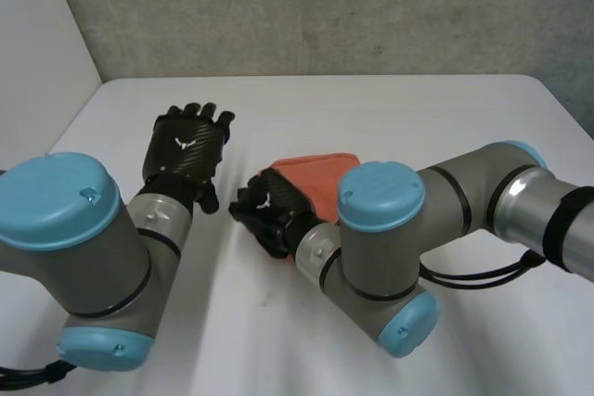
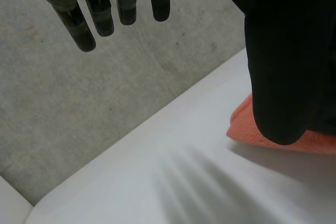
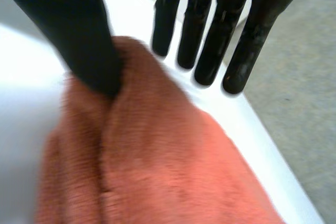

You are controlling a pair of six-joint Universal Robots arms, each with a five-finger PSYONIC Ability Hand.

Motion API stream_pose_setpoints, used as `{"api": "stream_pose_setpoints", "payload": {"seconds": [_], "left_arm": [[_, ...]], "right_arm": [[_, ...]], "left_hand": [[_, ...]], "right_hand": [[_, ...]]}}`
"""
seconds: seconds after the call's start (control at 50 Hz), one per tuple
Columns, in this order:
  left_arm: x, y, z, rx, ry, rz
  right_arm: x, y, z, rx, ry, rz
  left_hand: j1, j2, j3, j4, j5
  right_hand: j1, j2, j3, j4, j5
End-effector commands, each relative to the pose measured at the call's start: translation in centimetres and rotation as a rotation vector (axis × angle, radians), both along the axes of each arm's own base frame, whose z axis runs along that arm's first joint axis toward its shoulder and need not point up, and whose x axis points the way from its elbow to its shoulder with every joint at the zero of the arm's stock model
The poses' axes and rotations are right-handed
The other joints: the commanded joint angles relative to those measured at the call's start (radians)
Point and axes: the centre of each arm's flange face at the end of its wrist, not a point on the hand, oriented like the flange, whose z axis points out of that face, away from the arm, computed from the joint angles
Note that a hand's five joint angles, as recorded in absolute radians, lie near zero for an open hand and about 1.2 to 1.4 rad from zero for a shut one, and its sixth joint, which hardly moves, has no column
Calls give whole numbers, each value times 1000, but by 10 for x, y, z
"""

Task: Fold the laundry

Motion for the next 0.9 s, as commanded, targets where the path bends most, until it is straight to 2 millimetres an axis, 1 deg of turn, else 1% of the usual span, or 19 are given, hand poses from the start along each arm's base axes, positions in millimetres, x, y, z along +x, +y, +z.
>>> {"api": "stream_pose_setpoints", "payload": {"seconds": [0.02,0.04,0.06,0.1,0.16,0.22,0.26,0.32,0.36,0.38,0.42,0.44,0.48,0.54,0.58,0.7,0.74,0.86,0.9], "left_arm": [[-15,-11,11,-43,43,-23],[-20,-15,13,-49,64,-26],[-20,-15,14,-49,64,-26],[-32,-18,22,-62,124,-47],[-38,-18,23,-60,155,-60],[-51,-18,24,-49,199,-88],[-66,-10,19,-30,217,-129],[-74,-5,14,-17,215,-150],[-86,3,-1,21,191,-184],[-86,3,-1,21,190,-185],[-91,6,-20,65,159,-194],[-92,6,-20,66,158,-194],[-92,6,-42,118,123,-188],[-91,6,-53,144,101,-184],[-88,7,-67,189,67,-171],[-77,5,-79,247,22,-140],[-67,0,-84,279,-1,-109],[-61,0,-76,295,-12,-98],[-60,1,-55,266,13,-104]], "right_arm": [[-30,-36,51,42,-166,-196],[-42,-44,63,88,-228,-239],[-42,-44,64,88,-228,-239],[-62,-54,82,169,-338,-304],[-69,-58,86,208,-376,-328],[-80,-66,82,280,-400,-359],[-90,-74,76,339,-377,-378],[-93,-79,68,376,-359,-382],[-96,-89,53,423,-331,-398],[-96,-89,53,423,-331,-398],[-98,-97,39,454,-309,-419],[-98,-97,39,454,-309,-419],[-100,-104,21,486,-284,-440],[-100,-106,13,498,-272,-449],[-99,-107,-3,519,-241,-456],[-100,-108,-17,531,-211,-464],[-101,-108,-18,506,-187,-467],[-104,-112,-11,453,-171,-486],[-104,-112,6,414,-192,-486]], "left_hand": [[4,10,9,8,-26],[4,10,9,8,-26],[4,10,9,8,-26],[4,10,9,8,-26],[10,16,15,14,-20],[16,22,20,20,-14],[16,22,20,20,-14],[16,22,20,20,-14],[16,22,20,20,-14],[16,22,20,20,-14],[19,25,23,23,-11],[19,25,23,23,-11],[25,31,29,28,-5],[25,31,29,29,-5],[22,28,26,26,-8],[16,22,20,20,-14],[13,19,18,17,-17],[7,13,12,11,-23],[4,10,9,8,-26]], "right_hand": [[-472,-679,-688,-687,-696],[-472,-679,-688,-687,-696],[-472,-679,-688,-687,-696],[-472,-679,-688,-687,-696],[-472,-679,-688,-687,-696],[-472,-679,-688,-687,-696],[-472,-679,-688,-687,-696],[-472,-679,-688,-687,-696],[-472,-679,-688,-687,-696],[-472,-679,-688,-687,-696],[-472,-679,-688,-687,-696],[-472,-679,-688,-687,-696],[-472,-679,-688,-687,-696],[-472,-679,-688,-687,-696],[-472,-679,-688,-687,-696],[-472,-679,-688,-687,-696],[-472,-679,-688,-687,-696],[-472,-679,-688,-687,-696],[-472,-679,-688,-687,-696]]}}
